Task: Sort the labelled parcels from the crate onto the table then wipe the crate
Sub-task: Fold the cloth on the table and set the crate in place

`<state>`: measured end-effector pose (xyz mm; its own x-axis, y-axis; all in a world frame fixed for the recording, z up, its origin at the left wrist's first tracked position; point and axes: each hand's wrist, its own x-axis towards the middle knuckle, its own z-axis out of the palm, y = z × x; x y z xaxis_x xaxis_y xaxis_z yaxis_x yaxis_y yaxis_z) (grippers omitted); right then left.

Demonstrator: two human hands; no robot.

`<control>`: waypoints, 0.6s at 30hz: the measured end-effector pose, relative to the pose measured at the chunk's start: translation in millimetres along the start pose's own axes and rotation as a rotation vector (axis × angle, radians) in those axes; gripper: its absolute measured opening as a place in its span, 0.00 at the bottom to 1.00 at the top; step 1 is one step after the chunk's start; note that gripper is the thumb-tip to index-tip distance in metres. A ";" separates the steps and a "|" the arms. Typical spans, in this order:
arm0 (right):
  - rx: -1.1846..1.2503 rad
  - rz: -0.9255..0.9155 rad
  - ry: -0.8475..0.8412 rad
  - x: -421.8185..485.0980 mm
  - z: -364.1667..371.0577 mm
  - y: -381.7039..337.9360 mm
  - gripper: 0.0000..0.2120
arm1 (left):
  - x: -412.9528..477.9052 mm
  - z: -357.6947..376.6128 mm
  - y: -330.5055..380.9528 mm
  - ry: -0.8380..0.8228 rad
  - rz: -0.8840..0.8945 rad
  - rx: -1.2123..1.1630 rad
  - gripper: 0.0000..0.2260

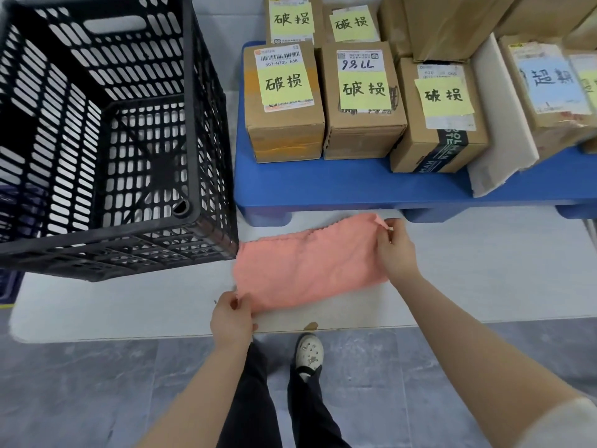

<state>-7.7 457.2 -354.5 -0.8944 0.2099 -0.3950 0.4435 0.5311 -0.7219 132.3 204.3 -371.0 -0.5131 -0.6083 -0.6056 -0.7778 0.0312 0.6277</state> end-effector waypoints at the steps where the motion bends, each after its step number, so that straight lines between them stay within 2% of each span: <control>1: -0.055 0.039 -0.015 4.1 2.4 3.2 0.12 | 0.1 0.8 -1.3 0.009 -0.020 -0.011 0.06; 3: -0.134 0.099 -0.021 12.7 4.4 9.0 0.15 | 1.2 1.7 -3.9 0.015 -0.051 -0.014 0.07; 6: -0.194 0.093 -0.007 21.2 1.3 11.6 0.14 | -0.6 1.4 -4.9 -0.012 -0.064 -0.049 0.06; 10: -0.134 0.128 0.171 0.2 -11.9 21.5 0.18 | -0.7 3.1 -7.5 -0.016 -0.069 -0.102 0.08; 14: -0.193 0.290 -0.027 -33.7 -19.0 51.0 0.21 | -5.6 6.2 -5.6 -0.077 -0.143 -0.267 0.07; 18: -0.226 0.256 -0.100 -44.3 -24.3 51.4 0.08 | -9.1 2.2 -1.8 -0.079 -0.156 -0.264 0.07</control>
<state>53.2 495.0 -360.3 -0.7409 0.2846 -0.6084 0.6185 0.6422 -0.4528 137.5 211.5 -367.8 -0.4297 -0.5255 -0.7343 -0.7336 -0.2710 0.6232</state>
